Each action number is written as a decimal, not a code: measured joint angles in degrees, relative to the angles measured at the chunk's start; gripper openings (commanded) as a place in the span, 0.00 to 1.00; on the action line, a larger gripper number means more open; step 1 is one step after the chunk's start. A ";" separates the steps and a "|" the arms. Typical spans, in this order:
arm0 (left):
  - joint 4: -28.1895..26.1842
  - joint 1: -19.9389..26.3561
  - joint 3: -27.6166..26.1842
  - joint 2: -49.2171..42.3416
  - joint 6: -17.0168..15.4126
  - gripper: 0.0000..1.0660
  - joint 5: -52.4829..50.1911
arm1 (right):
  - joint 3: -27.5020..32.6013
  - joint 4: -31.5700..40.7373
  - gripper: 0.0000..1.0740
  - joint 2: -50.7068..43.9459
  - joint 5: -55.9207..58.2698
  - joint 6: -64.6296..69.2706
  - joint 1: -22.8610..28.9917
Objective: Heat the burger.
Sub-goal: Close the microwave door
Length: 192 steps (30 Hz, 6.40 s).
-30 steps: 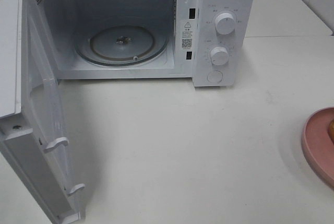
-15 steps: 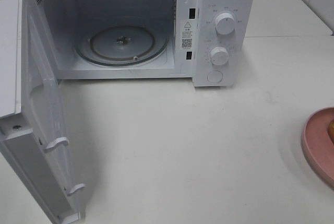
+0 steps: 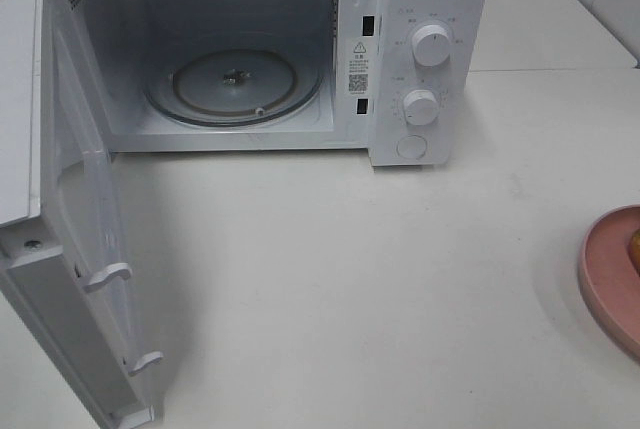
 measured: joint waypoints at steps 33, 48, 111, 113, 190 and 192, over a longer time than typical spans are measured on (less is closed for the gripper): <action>0.00 0.00 -0.06 2.29 0.00 0.80 -0.06 | 0.00 0.00 0.71 0.00 0.00 0.00 0.00; 2.69 0.00 0.29 11.06 0.00 0.18 -12.89 | 0.00 0.00 0.71 0.00 0.00 0.00 0.00; 42.34 -1.49 17.07 68.75 -20.17 0.00 -102.33 | 0.00 0.00 0.70 0.00 0.00 0.00 0.00; 42.69 -3.78 16.62 70.47 -20.17 0.00 -102.44 | 0.00 0.00 0.70 0.00 0.00 0.00 0.00; -10.94 -44.63 -28.36 113.73 -1.20 0.00 -103.02 | 0.00 0.00 0.70 0.00 0.00 0.00 0.00; -10.94 -44.81 -28.76 114.02 -1.20 0.00 -102.67 | 0.00 0.00 0.70 0.00 0.00 0.00 0.00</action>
